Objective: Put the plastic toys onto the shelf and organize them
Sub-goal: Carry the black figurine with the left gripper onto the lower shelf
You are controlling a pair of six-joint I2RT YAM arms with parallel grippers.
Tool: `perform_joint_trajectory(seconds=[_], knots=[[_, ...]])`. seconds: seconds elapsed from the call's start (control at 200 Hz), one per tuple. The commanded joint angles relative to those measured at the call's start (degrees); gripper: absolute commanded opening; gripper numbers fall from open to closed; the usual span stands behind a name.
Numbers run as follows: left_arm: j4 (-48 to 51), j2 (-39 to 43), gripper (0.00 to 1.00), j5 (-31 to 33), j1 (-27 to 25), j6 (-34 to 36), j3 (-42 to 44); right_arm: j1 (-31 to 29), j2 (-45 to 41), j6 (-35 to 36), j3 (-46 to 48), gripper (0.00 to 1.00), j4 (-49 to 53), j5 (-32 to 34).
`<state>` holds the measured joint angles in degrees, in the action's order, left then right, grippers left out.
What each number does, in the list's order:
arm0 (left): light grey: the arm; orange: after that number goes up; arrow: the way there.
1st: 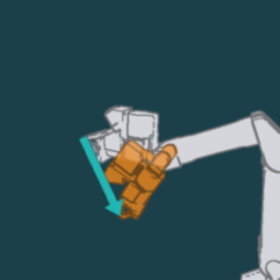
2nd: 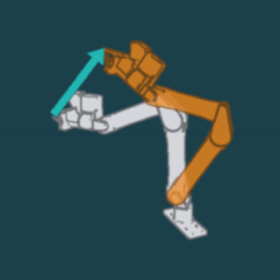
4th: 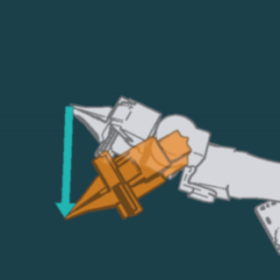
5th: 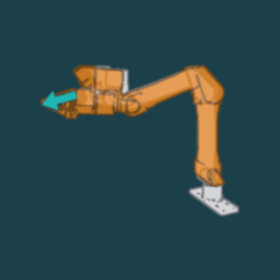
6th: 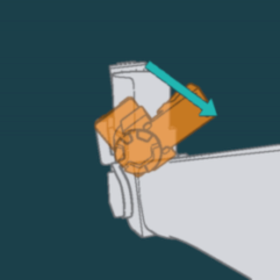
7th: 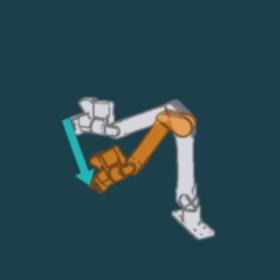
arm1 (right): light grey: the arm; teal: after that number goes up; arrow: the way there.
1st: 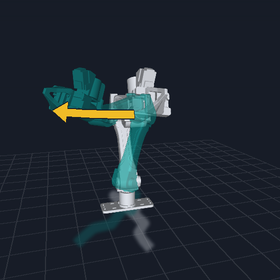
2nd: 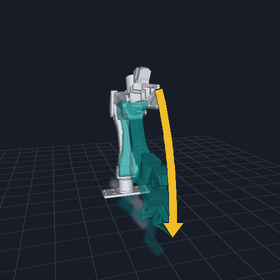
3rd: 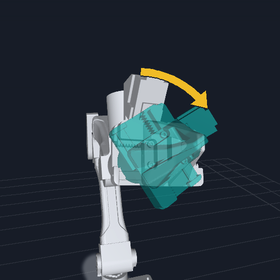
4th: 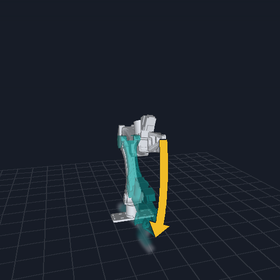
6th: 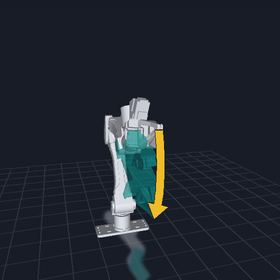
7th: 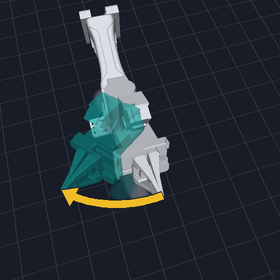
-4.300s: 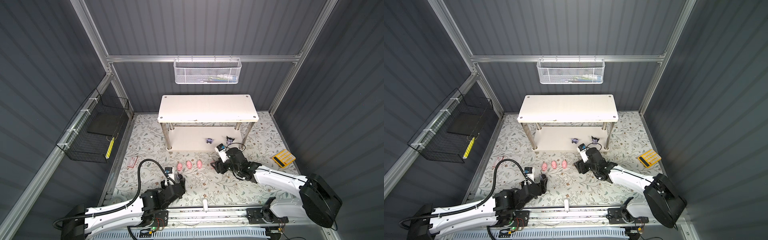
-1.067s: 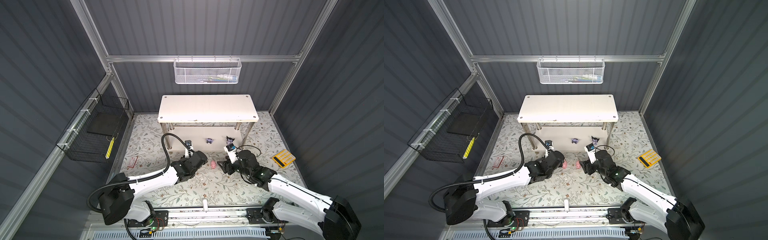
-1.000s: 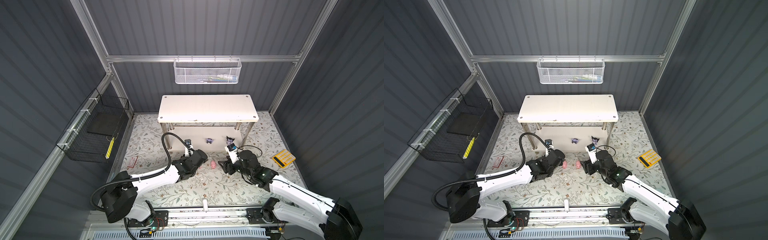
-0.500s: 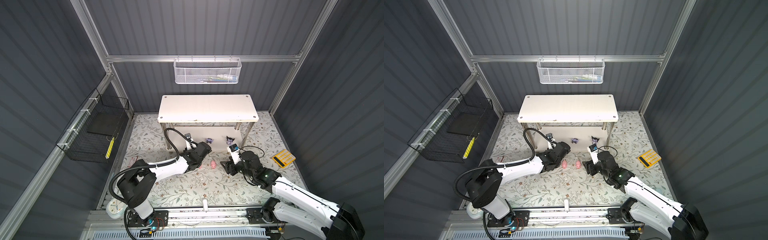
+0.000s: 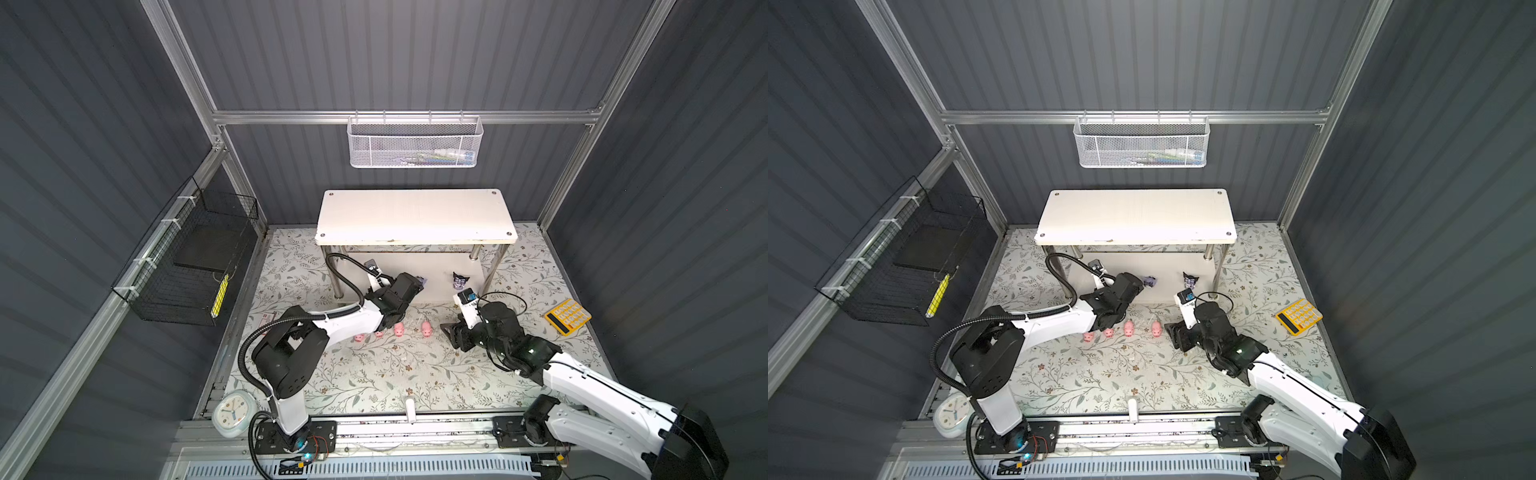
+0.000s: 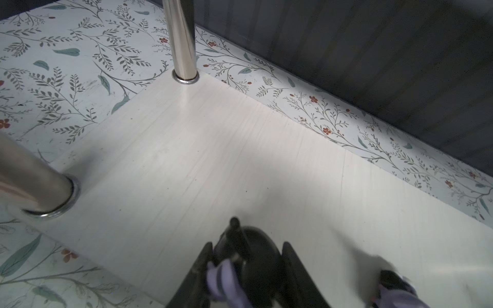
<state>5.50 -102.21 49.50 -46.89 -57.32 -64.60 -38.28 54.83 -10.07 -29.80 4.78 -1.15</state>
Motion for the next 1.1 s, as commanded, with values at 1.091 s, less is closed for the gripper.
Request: perform_joint_trajectory(seconds=[1.091], knots=[[5.2, -4.7, 0.38, 1.1, 4.4, -8.8, -3.3, 0.9, 1.9, 0.0, -1.3, 0.69, 0.4, -1.3]])
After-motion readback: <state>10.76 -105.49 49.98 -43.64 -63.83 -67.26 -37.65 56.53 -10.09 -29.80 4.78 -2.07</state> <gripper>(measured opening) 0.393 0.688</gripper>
